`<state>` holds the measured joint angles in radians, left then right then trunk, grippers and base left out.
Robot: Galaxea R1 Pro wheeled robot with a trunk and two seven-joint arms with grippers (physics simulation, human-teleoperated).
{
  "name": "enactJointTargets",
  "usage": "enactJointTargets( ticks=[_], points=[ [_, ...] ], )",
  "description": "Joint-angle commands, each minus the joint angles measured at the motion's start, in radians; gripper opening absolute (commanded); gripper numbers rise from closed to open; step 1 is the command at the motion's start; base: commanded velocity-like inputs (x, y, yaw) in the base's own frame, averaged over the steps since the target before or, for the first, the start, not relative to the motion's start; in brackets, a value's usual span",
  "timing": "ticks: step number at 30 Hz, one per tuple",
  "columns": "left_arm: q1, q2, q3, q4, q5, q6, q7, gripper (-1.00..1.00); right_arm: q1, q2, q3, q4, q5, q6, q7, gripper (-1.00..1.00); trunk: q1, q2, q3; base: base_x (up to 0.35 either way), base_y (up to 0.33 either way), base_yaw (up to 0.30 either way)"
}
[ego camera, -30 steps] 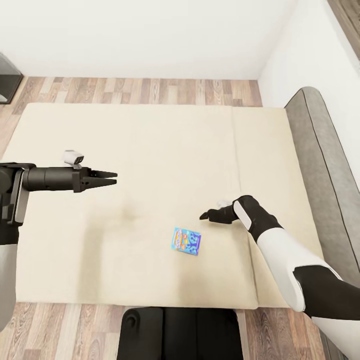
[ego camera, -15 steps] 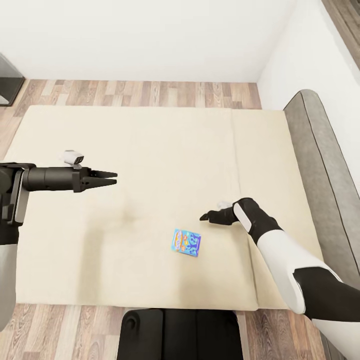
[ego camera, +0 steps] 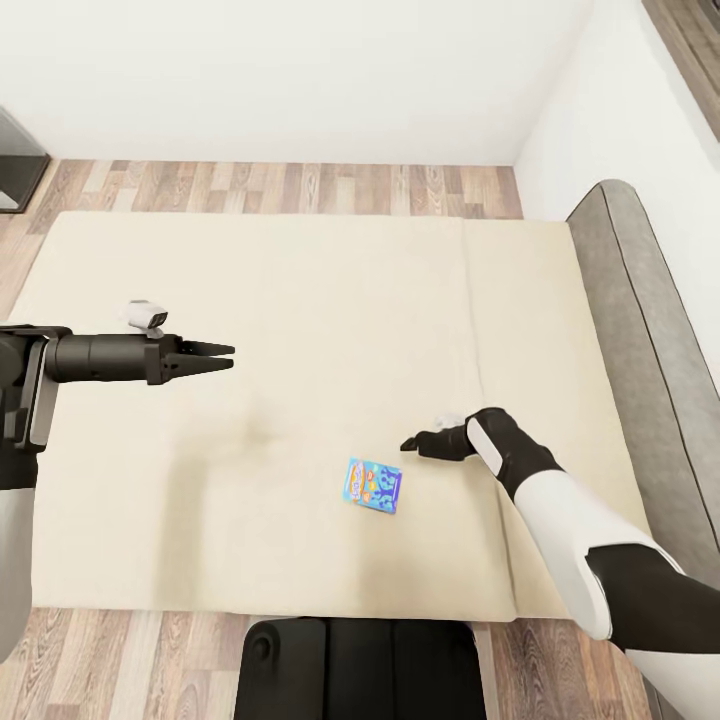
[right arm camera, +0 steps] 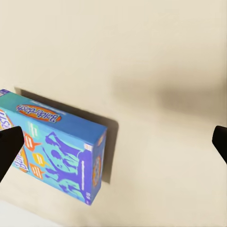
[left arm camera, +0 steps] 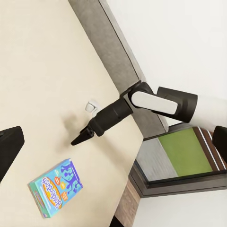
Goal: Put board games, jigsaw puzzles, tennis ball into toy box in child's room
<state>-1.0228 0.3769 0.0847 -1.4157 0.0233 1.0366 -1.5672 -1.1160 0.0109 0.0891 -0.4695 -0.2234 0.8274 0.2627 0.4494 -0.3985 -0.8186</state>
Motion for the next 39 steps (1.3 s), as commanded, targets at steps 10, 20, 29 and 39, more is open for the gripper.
enactJointTargets(
  ticks=[10, 20, 29, 39],
  points=[
    [0.0, 0.001, 0.0, 0.0, 0.0, 0.011, -0.004, 1.0, 0.009, -0.002, 0.005, 0.059, -0.006, -0.038, -0.002, 1.0, 0.001, -0.002, -0.001, 0.0, 0.0, 0.0],
    [0.0, 0.002, 0.0, 0.0, 0.0, 0.011, -0.004, 1.0, 0.01, 0.0, 0.005, 0.07, -0.007, -0.057, -0.003, 1.0, 0.001, -0.002, -0.001, 0.0, 0.0, 0.0],
    [0.0, 0.002, 0.0, 0.0, 0.0, 0.011, -0.004, 1.0, 0.024, 0.001, 0.006, 0.073, -0.007, -0.08, -0.003, 1.0, 0.001, -0.002, -0.001, 0.0, 0.0, 0.0],
    [0.0, 0.002, 0.0, 0.0, 0.0, 0.011, -0.004, 1.0, 0.032, 0.003, 0.006, 0.074, -0.007, -0.09, -0.003, 1.0, 0.001, -0.002, 0.005, 0.0, 0.0, 0.0]
  ],
)
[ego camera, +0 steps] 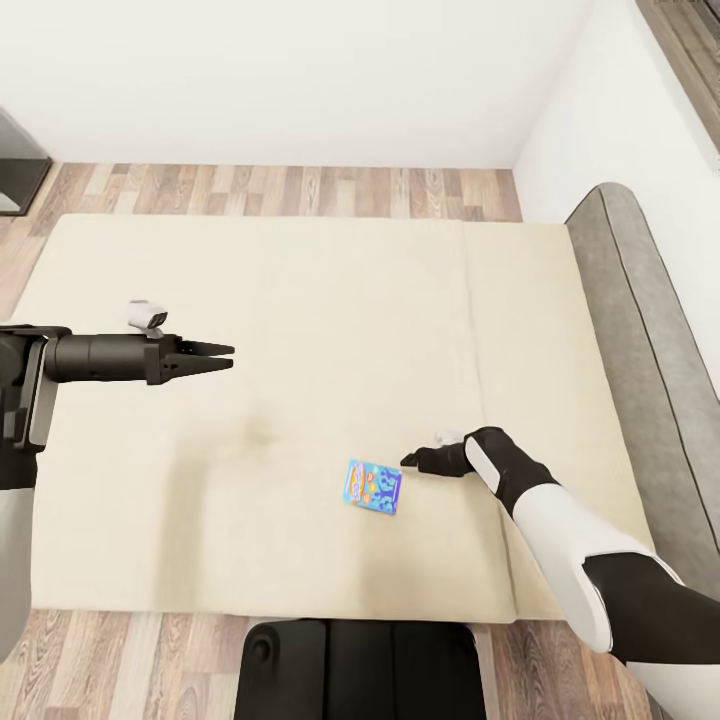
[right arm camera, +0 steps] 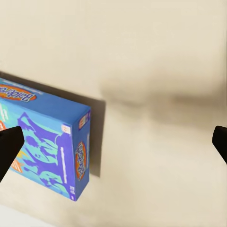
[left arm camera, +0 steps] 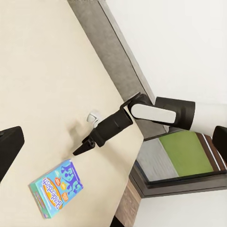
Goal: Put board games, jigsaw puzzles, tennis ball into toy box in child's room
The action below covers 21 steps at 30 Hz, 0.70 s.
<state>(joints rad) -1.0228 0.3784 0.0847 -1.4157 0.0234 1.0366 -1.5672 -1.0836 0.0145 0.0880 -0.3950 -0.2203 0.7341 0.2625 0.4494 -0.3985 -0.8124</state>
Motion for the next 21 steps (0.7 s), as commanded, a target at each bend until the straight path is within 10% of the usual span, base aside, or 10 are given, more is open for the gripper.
enactJointTargets(
  ticks=[1, 21],
  points=[
    [0.0, 0.0, 0.0, 0.0, 0.0, 0.011, -0.004, 1.0, 0.0, -0.001, 0.007, -0.001, -0.01, 0.003, -0.003, 1.0, 0.001, -0.001, 0.0, 0.0, 0.0, 0.0],
    [0.0, 0.0, 0.001, 0.0, 0.0, 0.011, -0.004, 1.0, 0.001, -0.001, 0.01, -0.001, -0.01, 0.004, -0.003, 1.0, 0.001, -0.001, 0.016, 0.0, 0.0, 0.0]
  ],
)
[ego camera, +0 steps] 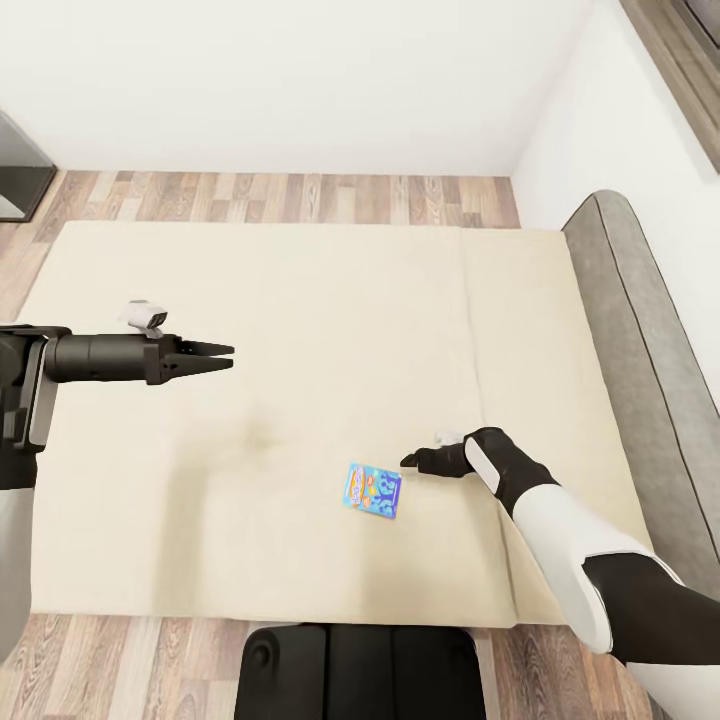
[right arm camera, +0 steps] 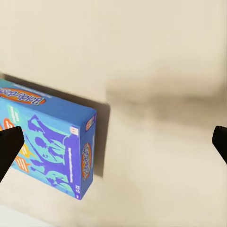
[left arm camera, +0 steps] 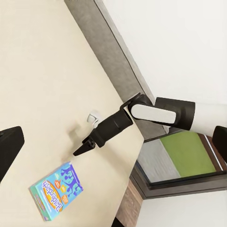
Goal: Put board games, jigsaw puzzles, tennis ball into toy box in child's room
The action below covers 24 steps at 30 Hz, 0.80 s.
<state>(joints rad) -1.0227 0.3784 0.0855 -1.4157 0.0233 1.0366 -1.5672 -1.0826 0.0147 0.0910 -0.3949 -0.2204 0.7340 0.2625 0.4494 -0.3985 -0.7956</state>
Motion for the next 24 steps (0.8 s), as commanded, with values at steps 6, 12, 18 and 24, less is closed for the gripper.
enactJointTargets(
  ticks=[6, 12, 18, 24],
  points=[
    [0.0, 0.0, 0.0, 0.0, 0.0, 0.011, -0.004, 1.0, 0.0, -0.001, 0.007, -0.001, -0.01, 0.004, -0.003, 1.0, 0.001, -0.002, 0.0, 0.0, 0.0, 0.0],
    [0.0, 0.0, -0.001, 0.0, 0.0, 0.011, -0.004, 1.0, 0.0, -0.001, 0.007, -0.001, -0.01, 0.004, -0.003, 1.0, 0.001, -0.002, 0.002, 0.0, 0.007, 0.0],
    [0.0, 0.0, 0.0, 0.0, 0.0, 0.011, -0.004, 1.0, 0.0, -0.001, 0.007, -0.001, -0.01, 0.004, -0.003, 1.0, 0.001, -0.002, 0.003, 0.0, 0.105, 0.0],
    [0.0, 0.0, 0.0, 0.0, 0.0, 0.011, -0.004, 1.0, 0.0, -0.001, 0.007, -0.001, -0.01, 0.004, -0.003, 1.0, 0.001, -0.002, 0.003, 0.0, 0.086, 0.0]
  ],
)
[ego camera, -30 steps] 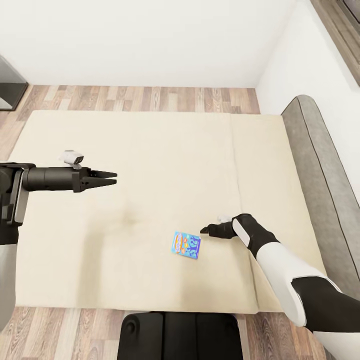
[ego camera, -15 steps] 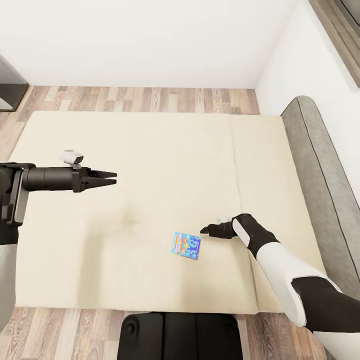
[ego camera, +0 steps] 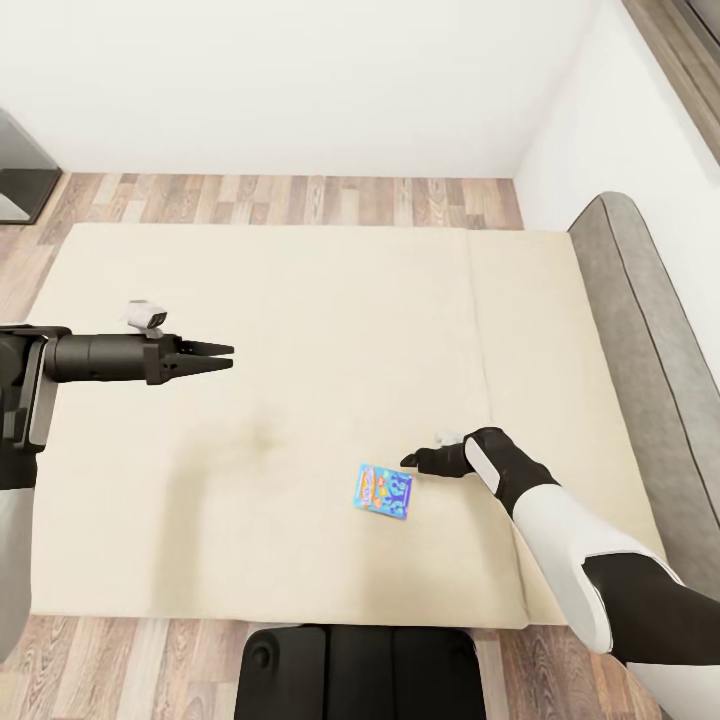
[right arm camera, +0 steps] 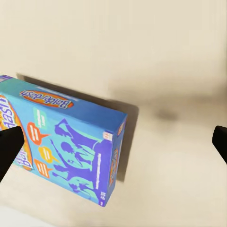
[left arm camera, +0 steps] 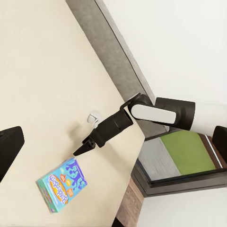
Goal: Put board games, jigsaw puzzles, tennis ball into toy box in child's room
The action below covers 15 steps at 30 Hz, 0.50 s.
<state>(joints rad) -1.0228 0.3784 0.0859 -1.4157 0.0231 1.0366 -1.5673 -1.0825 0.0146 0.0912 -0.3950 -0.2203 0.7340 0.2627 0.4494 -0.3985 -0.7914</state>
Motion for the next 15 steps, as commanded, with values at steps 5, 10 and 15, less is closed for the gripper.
enactJointTargets(
  ticks=[5, 10, 15],
  points=[
    [0.0, 0.001, -0.001, 0.0, 0.0, 0.011, -0.004, 1.0, 0.0, -0.001, 0.007, -0.001, -0.01, 0.004, -0.003, 1.0, 0.001, -0.002, -0.001, 0.0, 0.025, 0.0],
    [0.0, 0.001, -0.001, 0.0, -0.001, 0.011, -0.004, 1.0, 0.0, -0.001, 0.007, -0.001, -0.01, 0.004, -0.003, 1.0, 0.001, -0.002, -0.001, 0.0, 0.059, 0.0],
    [0.0, 0.001, 0.0, 0.0, -0.001, 0.011, -0.004, 1.0, 0.0, -0.001, 0.007, -0.001, -0.01, 0.001, -0.003, 1.0, 0.001, -0.002, -0.001, 0.0, 0.06, 0.0]
  ],
)
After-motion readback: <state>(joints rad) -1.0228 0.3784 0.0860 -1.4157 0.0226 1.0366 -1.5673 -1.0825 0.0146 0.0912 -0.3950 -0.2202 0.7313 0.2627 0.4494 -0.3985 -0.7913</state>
